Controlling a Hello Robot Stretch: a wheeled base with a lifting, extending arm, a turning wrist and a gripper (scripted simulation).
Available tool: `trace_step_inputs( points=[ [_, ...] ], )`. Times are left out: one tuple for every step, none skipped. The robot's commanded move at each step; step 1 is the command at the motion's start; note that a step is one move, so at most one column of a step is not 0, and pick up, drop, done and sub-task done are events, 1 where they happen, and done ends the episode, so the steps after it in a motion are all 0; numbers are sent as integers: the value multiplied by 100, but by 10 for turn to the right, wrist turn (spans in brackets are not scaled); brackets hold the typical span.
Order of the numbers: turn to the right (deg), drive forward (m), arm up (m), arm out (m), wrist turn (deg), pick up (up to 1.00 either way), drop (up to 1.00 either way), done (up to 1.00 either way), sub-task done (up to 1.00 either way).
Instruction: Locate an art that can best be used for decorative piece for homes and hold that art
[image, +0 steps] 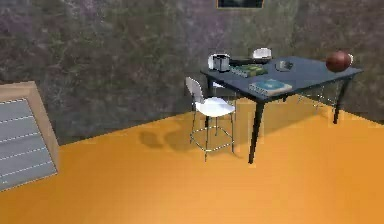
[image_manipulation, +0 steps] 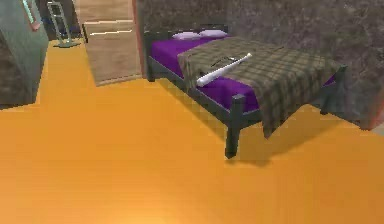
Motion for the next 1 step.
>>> trace_step_inputs(
  points=[
    [450, 0, 0, 0, 0, 0, 0, 0, 0]
  ],
)
